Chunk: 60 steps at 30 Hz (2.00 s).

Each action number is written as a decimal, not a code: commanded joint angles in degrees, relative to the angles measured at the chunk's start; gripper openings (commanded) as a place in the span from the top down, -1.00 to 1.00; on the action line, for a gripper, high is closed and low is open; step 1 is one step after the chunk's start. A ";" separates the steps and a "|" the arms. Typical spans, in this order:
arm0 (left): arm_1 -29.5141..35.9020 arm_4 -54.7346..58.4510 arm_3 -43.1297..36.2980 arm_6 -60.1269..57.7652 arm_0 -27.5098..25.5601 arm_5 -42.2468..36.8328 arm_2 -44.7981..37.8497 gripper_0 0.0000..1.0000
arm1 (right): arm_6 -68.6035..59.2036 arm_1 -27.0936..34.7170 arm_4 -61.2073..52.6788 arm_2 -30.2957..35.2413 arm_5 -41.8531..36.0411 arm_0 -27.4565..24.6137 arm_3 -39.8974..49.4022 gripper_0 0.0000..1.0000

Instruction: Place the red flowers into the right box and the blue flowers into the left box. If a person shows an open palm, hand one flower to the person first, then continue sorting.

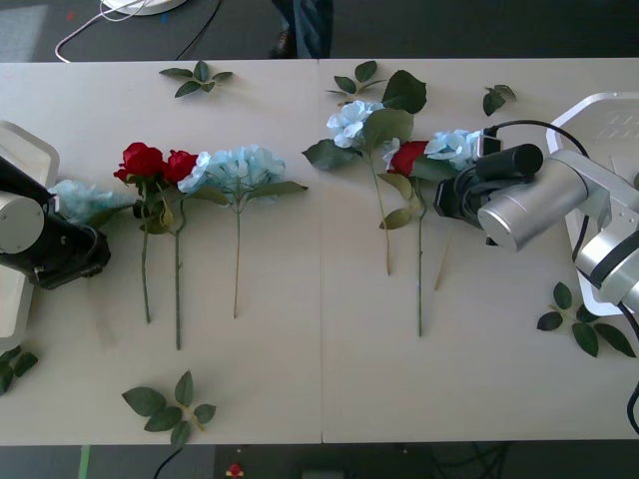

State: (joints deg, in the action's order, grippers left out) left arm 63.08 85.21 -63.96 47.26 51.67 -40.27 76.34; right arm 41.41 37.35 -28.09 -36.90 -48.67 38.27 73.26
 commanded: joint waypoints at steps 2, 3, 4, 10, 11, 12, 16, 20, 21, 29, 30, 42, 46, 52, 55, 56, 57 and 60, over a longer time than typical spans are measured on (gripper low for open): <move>-2.26 -0.92 0.06 0.46 2.55 -0.95 -0.49 1.00 | -1.86 -0.79 0.93 -0.80 0.51 2.42 0.13 1.00; -2.17 -1.10 0.06 0.64 3.34 -2.10 -0.49 1.00 | -1.86 -0.79 1.02 -0.80 0.51 2.42 0.13 1.00; -2.08 -1.28 0.06 0.81 4.49 -3.77 -0.67 1.00 | -1.86 -0.79 1.20 -0.80 0.60 2.42 0.13 1.00; -1.64 -2.42 -0.20 1.51 9.32 -11.76 -5.15 1.00 | -1.86 -0.79 1.28 -0.80 0.86 2.42 0.13 1.00; -0.94 -3.30 -0.73 1.95 9.58 -14.14 -7.87 1.00 | -1.86 -0.79 1.28 -0.80 0.86 2.42 0.13 1.00; -0.67 -3.65 -0.99 2.13 9.50 -14.84 -8.93 1.00 | -1.86 -0.79 1.28 -0.80 0.86 2.42 0.13 1.00; 1.44 -6.99 -2.66 2.92 9.50 -20.38 -16.05 1.00 | -1.86 -0.79 1.20 -0.80 0.86 2.42 0.13 1.00; 3.02 -10.68 -4.15 4.85 9.50 -23.81 -21.58 1.00 | -1.60 -0.17 0.67 -0.80 0.86 2.34 0.74 1.00; 3.63 -11.38 -4.59 6.09 9.50 -24.42 -22.73 1.00 | -1.60 0.09 0.58 -0.63 0.86 2.16 1.27 1.00; 9.96 -10.77 -4.51 22.78 9.41 -27.41 -27.83 1.00 | 0.51 5.80 -5.04 4.30 -2.30 -1.35 13.05 1.00; 10.40 -10.15 -4.42 24.63 9.41 -26.97 -27.83 1.00 | 0.78 6.50 -5.57 5.17 -3.45 -1.97 14.98 1.00; 13.65 -5.58 6.57 42.82 9.41 -25.56 -31.52 1.00 | 20.64 10.55 -16.91 26.00 -5.91 -17.44 40.38 1.00; 14.09 -4.35 14.21 47.57 9.41 -25.91 -33.45 1.00 | 27.23 10.72 -19.11 29.43 1.83 -22.54 46.97 1.00; 11.72 -2.68 24.76 54.95 9.41 -28.02 -38.11 1.00 | 36.11 10.37 -18.05 25.56 20.72 -22.62 49.08 1.00; 11.10 -1.01 26.70 55.39 9.32 -28.20 -38.72 1.00 | 37.34 9.93 -15.15 22.66 27.40 -20.43 48.82 1.00; 11.02 -0.22 27.13 55.39 9.41 -28.20 -38.72 1.00 | 37.34 9.67 -13.39 21.43 29.69 -19.46 48.46 1.00; 10.93 0.57 27.57 55.39 9.41 -28.20 -38.72 1.00 | 37.16 9.32 -11.46 19.85 32.32 -18.05 47.85 1.00; 10.58 1.36 27.66 55.57 9.41 -28.20 -38.72 1.00 | 36.81 8.17 -6.45 15.63 39.00 -14.01 44.60 1.00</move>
State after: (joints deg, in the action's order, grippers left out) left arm 73.30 85.66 -36.96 98.71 58.87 -68.12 38.65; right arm 79.41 45.66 -37.33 -17.30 -13.40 18.37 119.59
